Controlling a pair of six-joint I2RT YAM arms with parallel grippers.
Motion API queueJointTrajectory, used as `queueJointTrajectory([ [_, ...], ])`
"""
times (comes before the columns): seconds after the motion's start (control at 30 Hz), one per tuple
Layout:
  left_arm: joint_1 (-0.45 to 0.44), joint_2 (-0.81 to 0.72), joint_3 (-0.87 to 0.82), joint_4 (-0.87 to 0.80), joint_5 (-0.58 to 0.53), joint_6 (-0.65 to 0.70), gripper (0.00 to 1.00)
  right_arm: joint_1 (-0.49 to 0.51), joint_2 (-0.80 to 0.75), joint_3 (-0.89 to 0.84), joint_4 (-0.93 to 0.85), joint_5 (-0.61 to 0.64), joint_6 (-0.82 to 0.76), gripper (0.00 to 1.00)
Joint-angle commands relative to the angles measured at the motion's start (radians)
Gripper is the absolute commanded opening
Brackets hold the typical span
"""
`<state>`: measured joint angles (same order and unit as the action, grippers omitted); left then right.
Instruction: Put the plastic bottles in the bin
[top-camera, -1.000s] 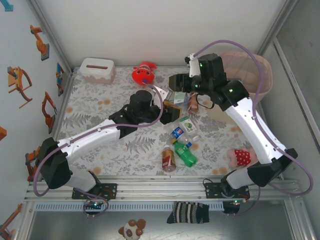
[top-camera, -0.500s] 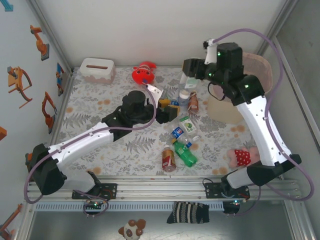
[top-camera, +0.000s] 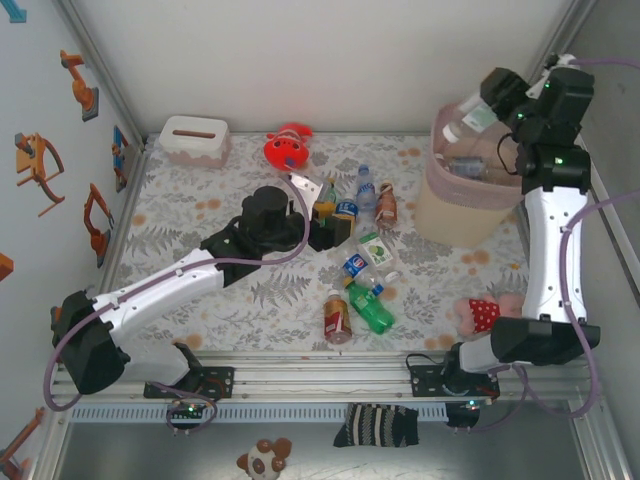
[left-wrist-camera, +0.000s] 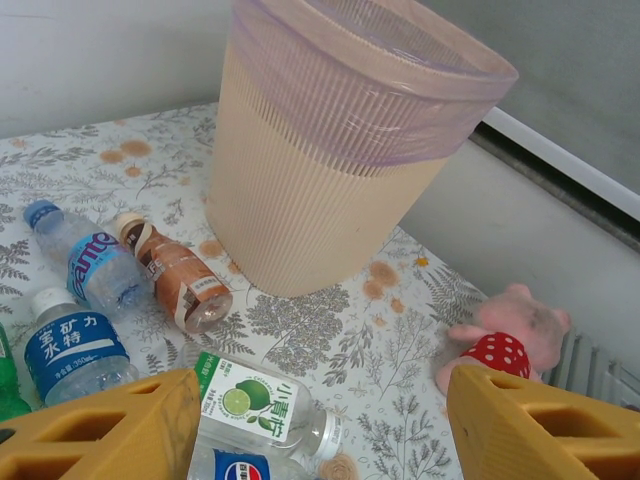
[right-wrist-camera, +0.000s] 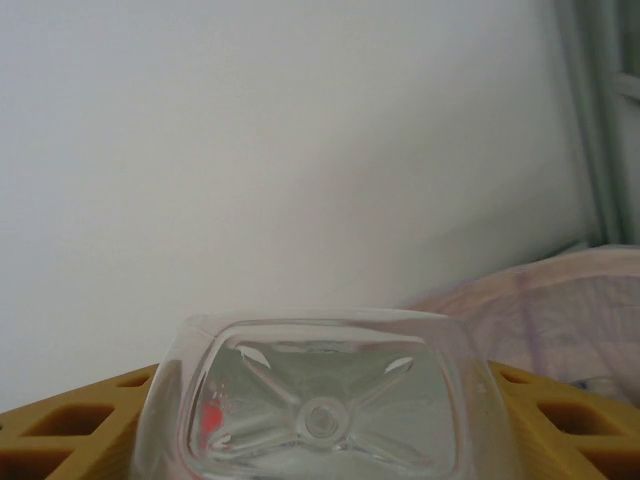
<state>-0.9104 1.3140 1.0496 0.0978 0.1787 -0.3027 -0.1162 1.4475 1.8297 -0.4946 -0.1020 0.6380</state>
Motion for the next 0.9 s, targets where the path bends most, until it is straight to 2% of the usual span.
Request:
queueJointTrajectory([
  [0.0, -0.005, -0.030, -0.018, 0.025, -0.006, 0.009, 0.65, -0.039, 0.015, -0.025, 0.088, 0.101, 0.215, 0.56],
  [0.17, -0.005, -0.032, -0.022, 0.025, -0.010, 0.006, 0.66, -0.050, 0.079, -0.005, -0.015, 0.257, 0.366, 0.55],
  [0.4, -0.005, -0.028, -0.030, 0.019, -0.020, 0.004, 0.65, -0.049, 0.164, -0.013, -0.080, 0.344, 0.535, 0.55],
  [0.67, -0.005, -0.019, -0.034, 0.023, -0.033, -0.001, 0.65, -0.015, 0.231, -0.101, 0.000, 0.321, 0.752, 0.56],
  [0.87, -0.005, -0.027, -0.033, 0.005, -0.043, 0.010, 0.65, 0.016, 0.297, -0.100, -0.025, 0.340, 0.886, 0.57],
])
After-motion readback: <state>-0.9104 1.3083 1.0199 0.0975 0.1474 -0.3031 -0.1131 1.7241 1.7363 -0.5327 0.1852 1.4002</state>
